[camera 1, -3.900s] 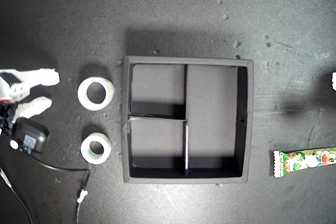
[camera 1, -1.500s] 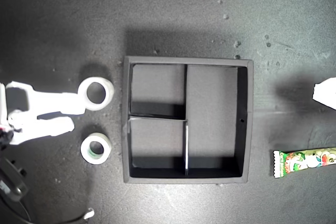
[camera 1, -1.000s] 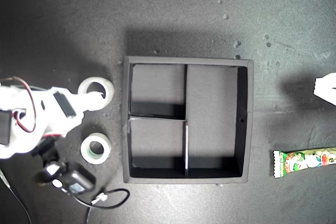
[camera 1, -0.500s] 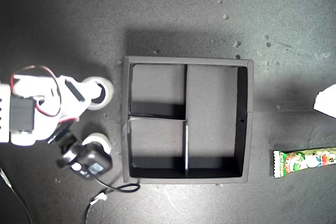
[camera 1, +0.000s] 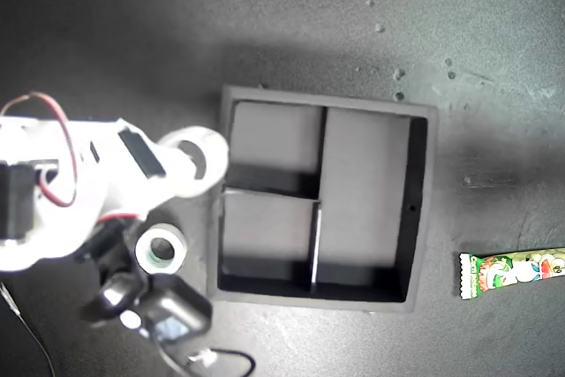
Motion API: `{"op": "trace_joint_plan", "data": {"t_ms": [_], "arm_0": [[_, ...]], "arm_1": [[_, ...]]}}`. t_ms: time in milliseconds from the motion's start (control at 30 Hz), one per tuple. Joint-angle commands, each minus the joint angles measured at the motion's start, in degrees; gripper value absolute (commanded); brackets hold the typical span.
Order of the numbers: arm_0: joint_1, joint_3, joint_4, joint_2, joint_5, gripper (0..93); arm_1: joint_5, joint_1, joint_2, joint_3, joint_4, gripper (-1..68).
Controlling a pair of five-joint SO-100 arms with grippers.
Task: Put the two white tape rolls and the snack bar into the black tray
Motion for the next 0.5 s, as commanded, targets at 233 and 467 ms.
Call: {"op": "trace_joint_plan", "data": {"t_ms": [233,467], "arm_0": [[-0.2,-54.9,23.6,-32.3,4.1,0.1],[-1.8,-64.8,28.0,-48.3,3.6,0.1]], "arm_1": [[-2.7,-8.7,-44.3,-45.3,17.7,0.0],[35.2,-20.9,-48.9,-33.5,22.5,10.8]]}}
